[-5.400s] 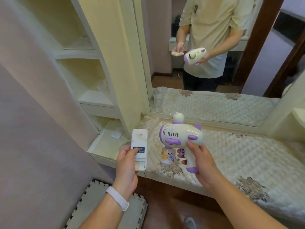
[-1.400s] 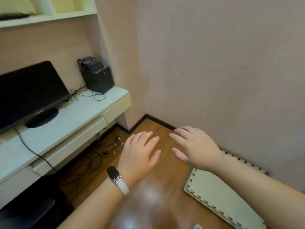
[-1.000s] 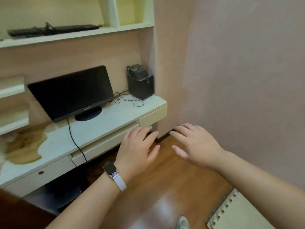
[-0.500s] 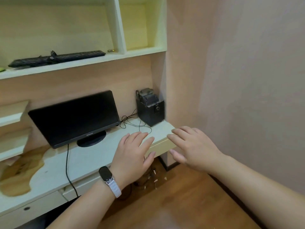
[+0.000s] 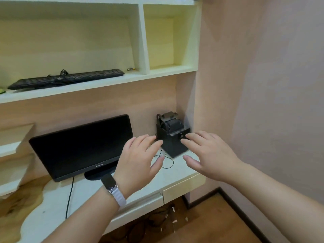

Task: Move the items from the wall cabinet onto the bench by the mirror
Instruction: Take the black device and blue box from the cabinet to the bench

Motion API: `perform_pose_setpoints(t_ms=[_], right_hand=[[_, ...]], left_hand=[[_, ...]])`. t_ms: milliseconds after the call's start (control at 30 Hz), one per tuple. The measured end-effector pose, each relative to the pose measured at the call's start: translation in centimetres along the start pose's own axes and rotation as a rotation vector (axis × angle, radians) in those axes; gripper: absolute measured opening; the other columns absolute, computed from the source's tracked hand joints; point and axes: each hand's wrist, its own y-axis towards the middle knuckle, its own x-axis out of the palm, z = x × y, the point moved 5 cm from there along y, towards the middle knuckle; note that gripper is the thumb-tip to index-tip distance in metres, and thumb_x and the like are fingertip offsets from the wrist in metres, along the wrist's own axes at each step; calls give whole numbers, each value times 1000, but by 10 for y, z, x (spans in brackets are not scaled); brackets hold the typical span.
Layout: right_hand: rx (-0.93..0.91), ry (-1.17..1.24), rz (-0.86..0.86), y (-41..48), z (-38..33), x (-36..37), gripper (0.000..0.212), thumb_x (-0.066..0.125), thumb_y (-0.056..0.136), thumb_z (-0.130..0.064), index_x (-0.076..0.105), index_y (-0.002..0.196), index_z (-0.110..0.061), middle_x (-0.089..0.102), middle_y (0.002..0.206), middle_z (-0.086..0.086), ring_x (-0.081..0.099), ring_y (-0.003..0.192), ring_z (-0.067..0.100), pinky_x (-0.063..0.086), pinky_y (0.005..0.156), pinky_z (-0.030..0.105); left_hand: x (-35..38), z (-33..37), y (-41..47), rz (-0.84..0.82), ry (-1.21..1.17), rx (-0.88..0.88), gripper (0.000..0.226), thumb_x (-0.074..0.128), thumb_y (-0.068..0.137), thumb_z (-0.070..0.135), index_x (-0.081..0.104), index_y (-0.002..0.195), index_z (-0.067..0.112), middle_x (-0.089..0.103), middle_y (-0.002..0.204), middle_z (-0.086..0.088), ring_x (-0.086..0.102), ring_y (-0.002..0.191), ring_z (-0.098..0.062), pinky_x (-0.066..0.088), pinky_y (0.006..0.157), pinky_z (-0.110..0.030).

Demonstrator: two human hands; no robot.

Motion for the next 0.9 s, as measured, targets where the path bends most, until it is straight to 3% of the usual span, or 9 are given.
perform_pose_setpoints(t_ms=[433,733,900], right_hand=[[113,-98,81,160,33,41,46,50,90,-47,65,121,-16,67,117,1,61,108,26,50,80,37],[232,-147,183,245,101,-5,53,42,92,-50,63,126,-15,65,123,5,59,111,30,52,87,44],[267,-152,250,291,156,-31,60,38,89,-54,60,129,-15,63,127,6,57,115,30,48,89,43]], left_hand=[[42,-131,129,140,-43,153,40,56,89,43,64,121,21,63,124,-1,54,121,-25,39,102,-44],[2,-157,247,279,-199,144,47,45,90,48,62,125,22,61,126,2,53,118,-20,40,96,-40],[-14,-151,309,366,-169,199,48,46,87,48,63,123,21,63,123,0,51,117,-20,39,93,-38]])
